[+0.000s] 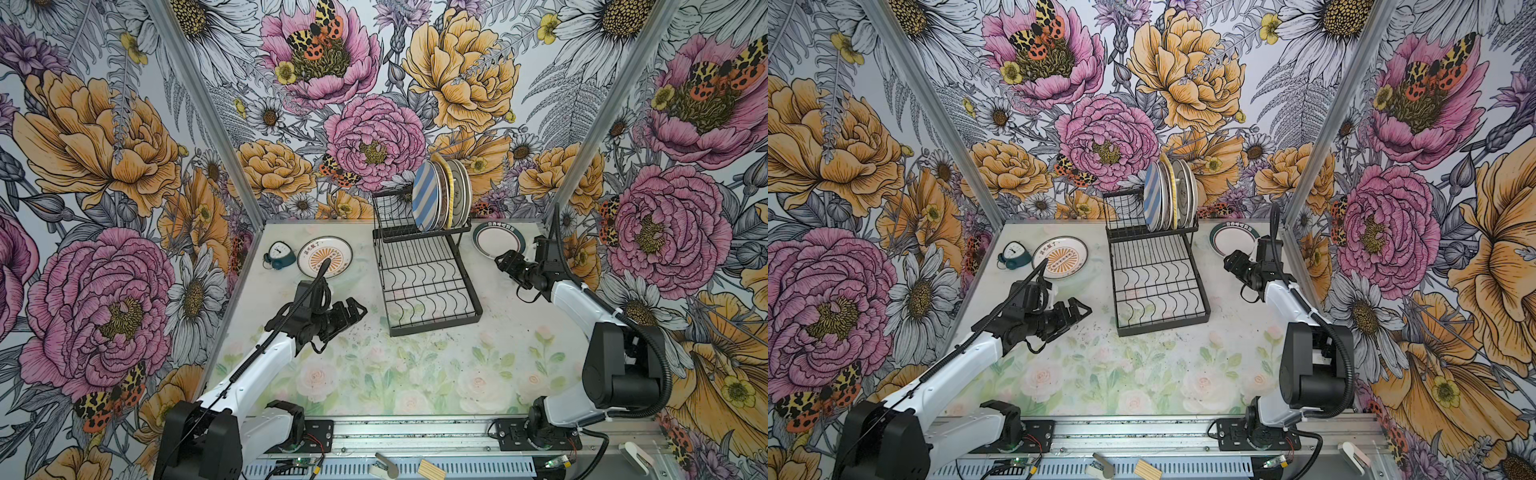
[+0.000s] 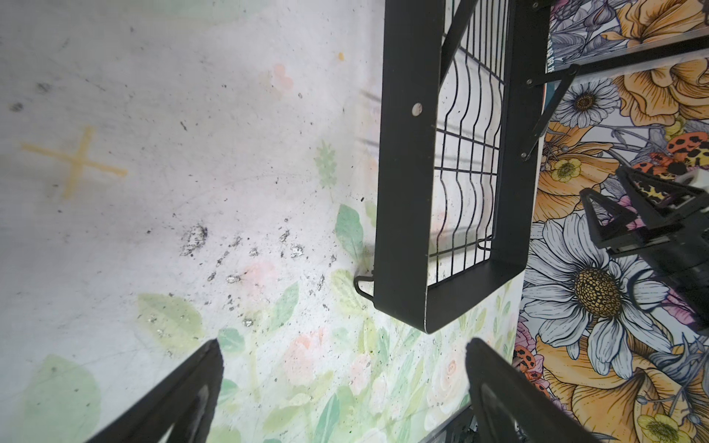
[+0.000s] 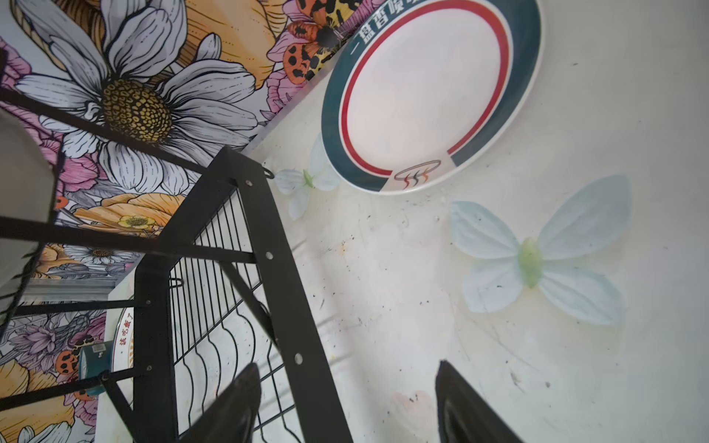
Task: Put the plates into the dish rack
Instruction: 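Lower the right gripper onto the green-rimmed plate's edge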
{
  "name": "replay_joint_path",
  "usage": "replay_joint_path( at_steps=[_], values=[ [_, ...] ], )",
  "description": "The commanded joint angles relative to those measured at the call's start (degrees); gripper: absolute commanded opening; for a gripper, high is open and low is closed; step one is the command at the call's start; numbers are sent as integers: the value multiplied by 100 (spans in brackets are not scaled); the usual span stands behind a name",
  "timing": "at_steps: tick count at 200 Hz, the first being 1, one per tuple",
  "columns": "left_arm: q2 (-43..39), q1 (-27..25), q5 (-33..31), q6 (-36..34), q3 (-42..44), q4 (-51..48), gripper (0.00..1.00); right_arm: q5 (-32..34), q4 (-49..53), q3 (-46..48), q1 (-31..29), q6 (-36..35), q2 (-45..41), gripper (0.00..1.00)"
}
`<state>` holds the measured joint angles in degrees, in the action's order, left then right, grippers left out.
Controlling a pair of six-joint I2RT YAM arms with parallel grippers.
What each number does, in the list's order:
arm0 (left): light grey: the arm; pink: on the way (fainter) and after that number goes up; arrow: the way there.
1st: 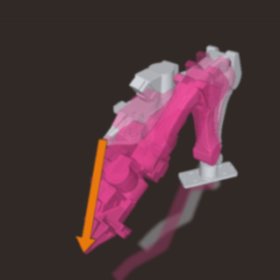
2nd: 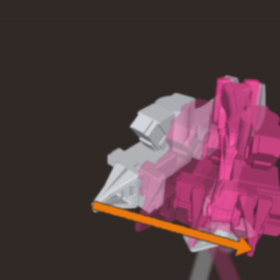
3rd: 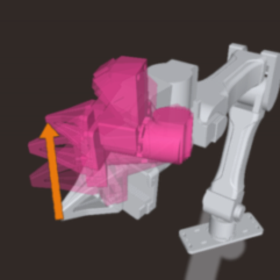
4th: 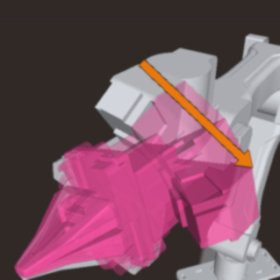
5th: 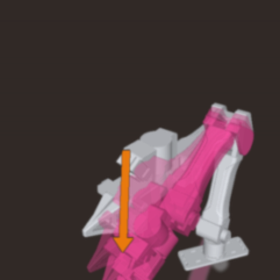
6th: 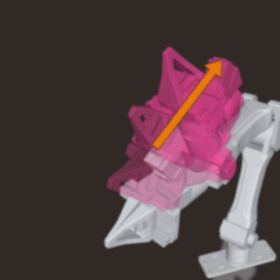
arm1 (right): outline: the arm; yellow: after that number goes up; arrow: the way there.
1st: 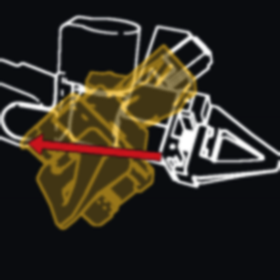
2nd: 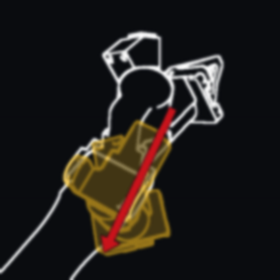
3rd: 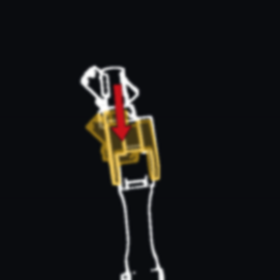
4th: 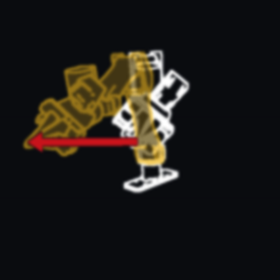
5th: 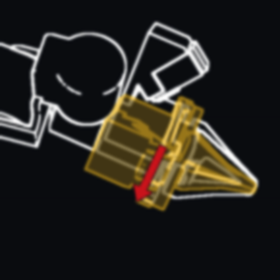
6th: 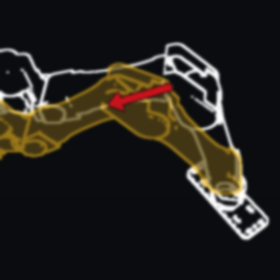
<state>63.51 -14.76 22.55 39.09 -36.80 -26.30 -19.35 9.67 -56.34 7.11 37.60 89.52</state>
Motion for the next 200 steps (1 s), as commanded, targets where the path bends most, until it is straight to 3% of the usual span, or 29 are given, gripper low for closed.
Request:
replay_joint_path(
  at_steps=[1, 67, 113, 200],
  values=[
    [95, 9, -148, 108, 7, 248, 99, -464, -786, -193, 232, 329, 427, 73],
    [281, -76, -319, 314, -16, 518, 99, -722, -1576, -743, 761, 993, 1727, 74],
    [474, -123, -424, 389, -95, 649, 99, -851, -1926, -1216, 862, 1435, 2483, 65],
    [753, -130, -455, 423, -296, 741, 99, -824, -2270, -1484, 871, 1997, 3104, 54]
  ],
)
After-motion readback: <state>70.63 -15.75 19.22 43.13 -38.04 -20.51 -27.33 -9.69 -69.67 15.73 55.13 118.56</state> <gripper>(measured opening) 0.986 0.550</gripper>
